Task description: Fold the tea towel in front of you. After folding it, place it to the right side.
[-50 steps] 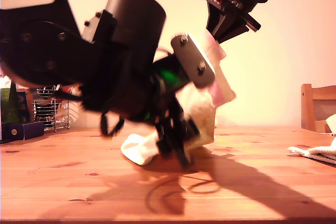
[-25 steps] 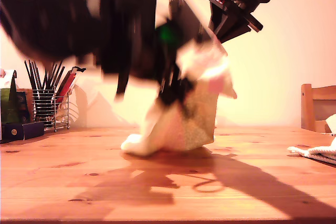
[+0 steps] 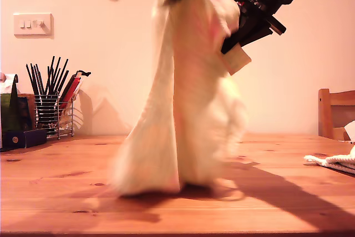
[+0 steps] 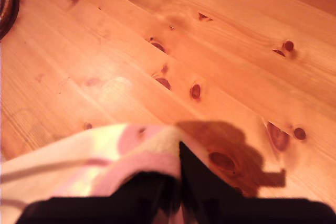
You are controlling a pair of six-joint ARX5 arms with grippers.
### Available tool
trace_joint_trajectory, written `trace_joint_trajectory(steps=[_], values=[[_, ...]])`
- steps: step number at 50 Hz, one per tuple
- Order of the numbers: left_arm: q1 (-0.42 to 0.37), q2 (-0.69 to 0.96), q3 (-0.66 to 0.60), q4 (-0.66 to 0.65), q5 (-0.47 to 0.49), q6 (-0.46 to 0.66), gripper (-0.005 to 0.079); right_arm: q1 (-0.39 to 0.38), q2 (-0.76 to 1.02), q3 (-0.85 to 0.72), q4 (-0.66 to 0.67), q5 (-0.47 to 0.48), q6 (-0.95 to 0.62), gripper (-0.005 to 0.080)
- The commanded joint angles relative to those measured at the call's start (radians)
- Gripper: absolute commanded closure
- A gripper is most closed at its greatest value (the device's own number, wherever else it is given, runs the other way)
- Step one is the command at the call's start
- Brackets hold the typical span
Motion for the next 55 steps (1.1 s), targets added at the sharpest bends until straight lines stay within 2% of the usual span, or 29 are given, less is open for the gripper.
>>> trace_joint_trajectory(steps=[1, 6, 13, 21, 27, 28, 29, 31, 32, 34, 35, 36, 38, 40, 41, 44, 55], values=[[-0.002, 0.005, -0.011, 0.004, 0.01, -0.031, 0.061, 0.006, -0.021, 0.017, 0.006, -0.008, 0.006, 0.0764], [-0.002, 0.005, -0.011, -0.021, 0.016, -0.047, 0.0765, 0.006, -0.021, 0.017, 0.006, -0.008, 0.007, 0.0764], [0.006, -0.011, -0.01, -0.064, 0.023, -0.045, 0.0764, 0.006, -0.021, 0.017, 0.005, -0.008, 0.009, 0.0764], [0.059, -0.097, -0.007, -0.14, 0.061, -0.047, 0.0765, 0.007, -0.021, 0.017, 0.006, -0.012, 0.024, 0.0764], [0.118, -0.188, 0.033, -0.285, 0.124, -0.101, 0.0765, 0.014, -0.021, 0.017, 0.007, -0.011, 0.027, 0.0764], [0.131, -0.2, 0.043, -0.316, 0.146, -0.101, 0.0765, 0.016, -0.021, 0.018, 0.009, -0.01, 0.029, 0.0764], [0.145, -0.212, 0.055, -0.349, 0.173, -0.169, 0.0765, 0.018, -0.021, 0.018, 0.01, -0.008, 0.029, 0.0764], [0.174, -0.231, 0.075, -0.407, 0.22, -0.169, 0.0765, 0.019, -0.021, 0.022, 0.013, -0.004, 0.029, 0.0764], [0.19, -0.238, 0.086, -0.437, 0.248, -0.239, 0.0765, 0.019, -0.021, 0.026, 0.016, -0.004, 0.033, 0.0764], [0.22, -0.245, 0.108, -0.492, 0.298, -0.239, 0.0765, 0.024, -0.021, 0.037, 0.018, -0.003, 0.045, 0.0764], [0.237, -0.248, 0.12, -0.521, 0.324, -0.304, 0.0765, 0.028, -0.021, 0.045, 0.017, 0.0, 0.055, 0.0764], [0.251, -0.25, 0.132, -0.548, 0.351, -0.304, 0.0765, 0.033, -0.021, 0.053, 0.014, 0.001, 0.057, 0.0764], [0.279, -0.25, 0.154, -0.597, 0.408, -0.372, 0.0765, 0.041, -0.021, 0.076, 0.0, 0.007, 0.057, 0.0764], [0.303, -0.25, 0.179, -0.644, 0.47, -0.372, 0.0765, 0.05, -0.021, 0.103, -0.023, 0.017, 0.057, 0.0764], [0.313, -0.25, 0.189, -0.663, 0.501, -0.443, 0.0765, 0.054, -0.021, 0.123, -0.052, 0.027, 0.056, 0.0764], [0.341, -0.249, 0.219, -0.711, 0.604, -0.503, 0.0765, 0.064, -0.021, 0.178, -0.122, 0.061, 0.05, 0.0764], [0.436, -0.249, 0.31, -0.885, 0.923, -0.626, 0.0765, 0.087, -0.022, 0.341, -0.377, 0.191, 0.042, 0.0764]])
